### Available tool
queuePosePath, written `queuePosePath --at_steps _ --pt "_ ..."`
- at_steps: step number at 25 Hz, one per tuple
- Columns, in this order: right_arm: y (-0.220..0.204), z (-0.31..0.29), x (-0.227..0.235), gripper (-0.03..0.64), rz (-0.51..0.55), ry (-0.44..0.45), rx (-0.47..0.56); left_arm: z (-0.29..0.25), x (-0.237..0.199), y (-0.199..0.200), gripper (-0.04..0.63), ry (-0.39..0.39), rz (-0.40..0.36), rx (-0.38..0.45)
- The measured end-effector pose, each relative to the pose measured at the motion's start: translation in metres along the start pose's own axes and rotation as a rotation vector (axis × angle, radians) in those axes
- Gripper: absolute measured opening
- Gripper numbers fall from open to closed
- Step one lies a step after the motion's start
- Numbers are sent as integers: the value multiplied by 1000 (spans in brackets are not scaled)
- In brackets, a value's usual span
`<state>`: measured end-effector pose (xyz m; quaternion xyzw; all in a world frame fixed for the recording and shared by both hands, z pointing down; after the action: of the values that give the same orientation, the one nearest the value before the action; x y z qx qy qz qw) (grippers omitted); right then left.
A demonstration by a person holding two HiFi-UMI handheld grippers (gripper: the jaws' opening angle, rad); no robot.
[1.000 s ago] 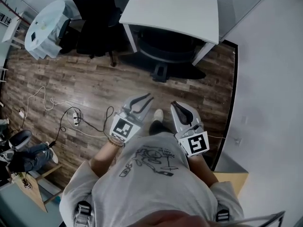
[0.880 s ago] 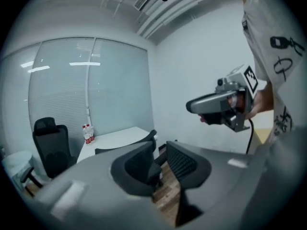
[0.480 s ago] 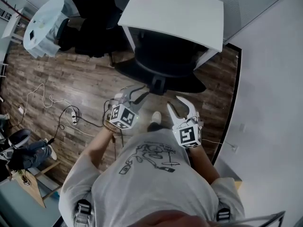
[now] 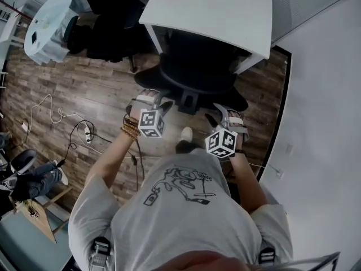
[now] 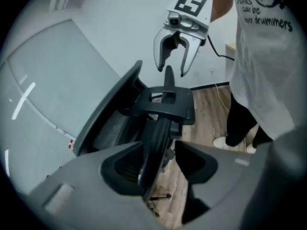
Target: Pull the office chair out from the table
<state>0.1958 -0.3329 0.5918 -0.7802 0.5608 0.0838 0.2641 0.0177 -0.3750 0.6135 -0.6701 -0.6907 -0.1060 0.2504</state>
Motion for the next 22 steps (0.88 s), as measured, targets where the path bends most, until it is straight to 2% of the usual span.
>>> queuePosePath --at_steps 3,6,7,8,10,22 --pt "-9 -23 -2 230 76 -15 -75 -17 6 1 215 -20 -53 -42" --pt "-17 -41 -1 227 109 -20 -130 -25 3 4 199 12 -89 -58" --pt "-20 -44 -1 206 110 -19 -136 -27 4 4 165 25 -108 -69" --pt "-23 -46 -1 146 112 -21 -136 -28 5 4 127 37 -128 -81" --pt "-25 -47 -1 120 121 -24 -135 -29 6 3 117 46 -153 -94" --pt "-22 -41 -14 113 127 -27 -150 -22 16 0 112 38 -135 -107"
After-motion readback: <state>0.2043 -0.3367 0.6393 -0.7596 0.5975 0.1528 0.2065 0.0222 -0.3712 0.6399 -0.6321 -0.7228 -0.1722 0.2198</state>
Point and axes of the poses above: the fingertips, and each gripper's own axes: z backward along the fingers, x to its right, y out of its top, the point moved 6 cm from there along z, backward along the fingers, and after that the axes turned 14 degrees about -x, right-handed, at the moved point
